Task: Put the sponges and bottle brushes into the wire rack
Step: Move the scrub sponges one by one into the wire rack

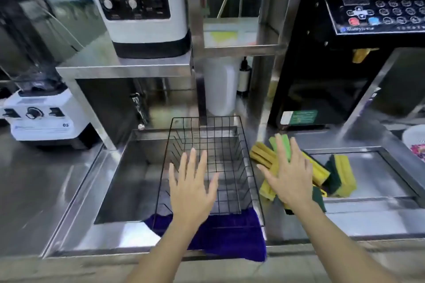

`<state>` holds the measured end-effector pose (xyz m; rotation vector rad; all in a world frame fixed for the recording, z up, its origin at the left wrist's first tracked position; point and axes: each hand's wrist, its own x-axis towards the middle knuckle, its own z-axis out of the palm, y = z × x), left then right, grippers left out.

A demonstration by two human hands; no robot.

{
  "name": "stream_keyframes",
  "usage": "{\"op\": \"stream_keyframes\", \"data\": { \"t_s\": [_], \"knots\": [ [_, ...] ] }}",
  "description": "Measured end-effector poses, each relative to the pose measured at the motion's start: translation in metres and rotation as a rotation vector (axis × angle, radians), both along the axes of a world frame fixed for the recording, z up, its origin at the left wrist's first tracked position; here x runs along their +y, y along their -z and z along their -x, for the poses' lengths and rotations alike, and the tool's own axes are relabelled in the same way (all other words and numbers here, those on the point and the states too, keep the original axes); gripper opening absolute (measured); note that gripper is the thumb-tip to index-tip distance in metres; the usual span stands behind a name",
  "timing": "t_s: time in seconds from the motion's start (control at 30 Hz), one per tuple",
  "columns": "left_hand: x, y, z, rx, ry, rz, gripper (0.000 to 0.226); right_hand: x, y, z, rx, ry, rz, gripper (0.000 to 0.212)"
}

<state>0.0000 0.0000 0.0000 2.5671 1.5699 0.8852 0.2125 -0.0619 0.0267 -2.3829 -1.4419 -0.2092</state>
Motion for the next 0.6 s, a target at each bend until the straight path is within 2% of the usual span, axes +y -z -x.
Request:
{"op": "stream_keyframes", "data": {
  "t_s": [0.13, 0.23, 0.4, 0.53, 0.6],
  "knots": [
    [-0.020, 0.027, 0.005, 0.057, 0.005, 0.076, 0.059, -0.006, 0.014, -0.004, 0.215, 0.089, 0.121, 0.084],
    [-0.029, 0.046, 0.011, 0.100, 0.014, 0.123, 0.063, -0.009, 0.018, -0.005, 0.291, 0.141, 0.154, 0.088],
    [-0.040, 0.059, 0.016, 0.133, -0.021, 0.124, 0.051, -0.005, 0.030, -0.003, 0.204, 0.177, 0.119, 0.089],
    [-0.042, 0.056, 0.018, 0.149, -0.041, 0.085, 0.049, 0.001, 0.026, -0.001, 0.529, 0.216, 0.071, 0.083],
    [-0.041, 0.058, 0.018, 0.168, -0.038, 0.062, 0.049, 0.001, 0.020, -0.001, 0.594, 0.232, 0.001, 0.078]
  ]
}}
